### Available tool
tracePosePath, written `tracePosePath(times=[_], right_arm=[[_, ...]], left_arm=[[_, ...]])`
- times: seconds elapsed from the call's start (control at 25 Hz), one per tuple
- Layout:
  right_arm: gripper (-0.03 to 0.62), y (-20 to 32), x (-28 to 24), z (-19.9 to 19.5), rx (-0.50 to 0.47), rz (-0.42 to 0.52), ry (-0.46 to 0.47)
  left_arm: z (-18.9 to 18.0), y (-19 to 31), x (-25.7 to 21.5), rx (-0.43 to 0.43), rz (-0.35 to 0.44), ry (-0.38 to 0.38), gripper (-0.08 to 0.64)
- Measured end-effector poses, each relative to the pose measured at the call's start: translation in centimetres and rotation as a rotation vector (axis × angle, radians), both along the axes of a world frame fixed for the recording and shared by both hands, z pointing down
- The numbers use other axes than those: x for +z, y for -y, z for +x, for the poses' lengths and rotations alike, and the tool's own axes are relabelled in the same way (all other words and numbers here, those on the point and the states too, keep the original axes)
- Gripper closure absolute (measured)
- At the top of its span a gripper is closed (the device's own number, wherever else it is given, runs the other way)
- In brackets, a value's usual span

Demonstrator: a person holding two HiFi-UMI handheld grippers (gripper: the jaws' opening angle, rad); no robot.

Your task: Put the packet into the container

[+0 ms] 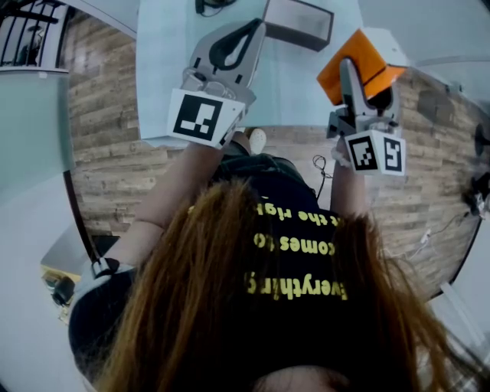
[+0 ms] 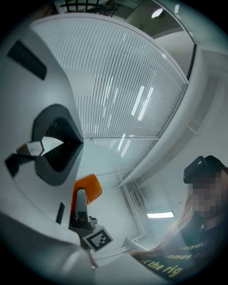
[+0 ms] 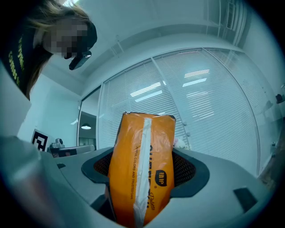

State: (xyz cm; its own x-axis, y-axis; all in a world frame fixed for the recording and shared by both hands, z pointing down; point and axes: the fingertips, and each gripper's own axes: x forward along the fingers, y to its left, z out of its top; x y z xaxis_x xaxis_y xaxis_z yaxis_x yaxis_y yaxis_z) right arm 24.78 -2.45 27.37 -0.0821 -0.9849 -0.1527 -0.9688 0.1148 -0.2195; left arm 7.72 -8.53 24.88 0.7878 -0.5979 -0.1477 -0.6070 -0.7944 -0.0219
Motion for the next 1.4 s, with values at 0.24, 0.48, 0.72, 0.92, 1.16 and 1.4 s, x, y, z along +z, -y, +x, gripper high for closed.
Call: tracePosePath(times=[0.24, 0.48, 0.72, 0.92, 1.16, 1.4], right_arm=[[0.23, 1.5, -0.3, 0.3, 0.023, -0.013, -0.016], [0.23, 3.2, -0.4, 0.0, 0.027, -0.018, -0.023], [0.23, 5.3, 0.3, -0.2, 0.004, -0.035, -0.015], [0.23, 7.2, 0.7, -0.1, -0.024, -0.076, -0.026], [0.23, 9.5, 2.1, -0.1, -0.071, -0.131, -0.027], [0.23, 10.8, 3.4, 0.0, -0.095, -0.168, -0.064]], left_arm=[[0.4, 1.8, 0.3, 0.016, -0.016, 0.007, 0.56], [0.2, 3.7, 0.3, 0.019, -0.013, 0.004, 0.559], [-0.1, 5.6, 0.8, 0.011, -0.031, 0.01, 0.559], [0.1, 6.8, 0.9, 0.005, -0.036, 0.013, 0.559], [-0.1, 8.0, 1.4, -0.002, -0.051, 0.017, 0.559], [-0.4, 8.9, 1.9, -0.017, -0.076, 0.0, 0.559]])
